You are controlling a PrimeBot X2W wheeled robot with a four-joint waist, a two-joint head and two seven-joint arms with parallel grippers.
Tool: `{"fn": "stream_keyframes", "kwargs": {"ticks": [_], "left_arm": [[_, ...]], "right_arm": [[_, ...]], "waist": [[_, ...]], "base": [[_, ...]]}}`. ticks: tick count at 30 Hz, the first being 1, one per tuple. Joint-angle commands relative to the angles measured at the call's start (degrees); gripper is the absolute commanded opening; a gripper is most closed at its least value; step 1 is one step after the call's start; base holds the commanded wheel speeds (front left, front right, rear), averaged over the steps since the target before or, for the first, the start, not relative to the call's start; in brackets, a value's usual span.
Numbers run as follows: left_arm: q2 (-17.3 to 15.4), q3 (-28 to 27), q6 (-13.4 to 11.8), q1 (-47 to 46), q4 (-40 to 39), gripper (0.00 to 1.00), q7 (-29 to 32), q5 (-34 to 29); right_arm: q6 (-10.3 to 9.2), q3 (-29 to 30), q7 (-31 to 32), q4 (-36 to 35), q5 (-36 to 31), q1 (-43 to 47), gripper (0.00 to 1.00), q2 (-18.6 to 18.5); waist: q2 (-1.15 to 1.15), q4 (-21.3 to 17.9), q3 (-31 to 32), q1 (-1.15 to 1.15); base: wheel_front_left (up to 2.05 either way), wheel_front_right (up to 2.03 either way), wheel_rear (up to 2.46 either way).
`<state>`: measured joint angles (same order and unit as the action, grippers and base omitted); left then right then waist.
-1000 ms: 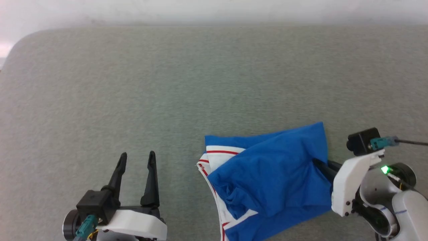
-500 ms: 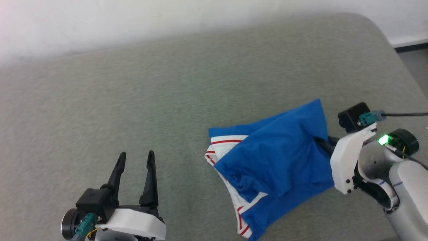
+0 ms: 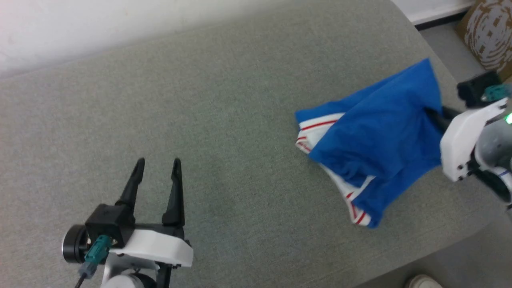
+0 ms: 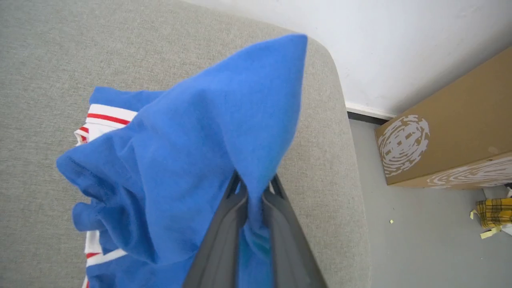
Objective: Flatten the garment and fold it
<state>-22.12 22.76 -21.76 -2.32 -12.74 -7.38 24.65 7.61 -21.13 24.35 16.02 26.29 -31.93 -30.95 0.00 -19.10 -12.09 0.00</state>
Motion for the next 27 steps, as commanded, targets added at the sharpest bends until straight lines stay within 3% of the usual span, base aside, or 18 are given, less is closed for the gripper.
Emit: {"fn": "stream_keyframes", "kwargs": {"ticks": [1, 15, 27], "left_arm": [[-0.8, 0.0, -0.4, -1.8, -1.0, 1.0, 0.6, -1.1], [-2.4, 0.9, -1.7, -10.0, -5.4, 1.0, 3.9, -6.5], [-2.4, 1.9, -1.8, -14.0, -5.8, 1.0, 4.6, -8.9]], "right_arm": [[-0.12, -0.1, -1.6, 1.0, -0.4, -2.3, 0.0, -1.2], [-0.12, 2.4, -9.9, 10.6, -3.2, -12.6, 0.0, -12.6], [-0.12, 7.4, -13.9, 23.9, -6.5, -15.0, 0.0, -11.6]], "waist": [[0.0, 0.3, -4.4, 0.0], [0.0, 4.2, -17.5, 0.0], [0.0, 5.5, -22.1, 0.0]], "base": [[0.0, 0.0, 0.0], [0.0, 0.0, 0.0], [0.0, 0.0, 0.0]]}}
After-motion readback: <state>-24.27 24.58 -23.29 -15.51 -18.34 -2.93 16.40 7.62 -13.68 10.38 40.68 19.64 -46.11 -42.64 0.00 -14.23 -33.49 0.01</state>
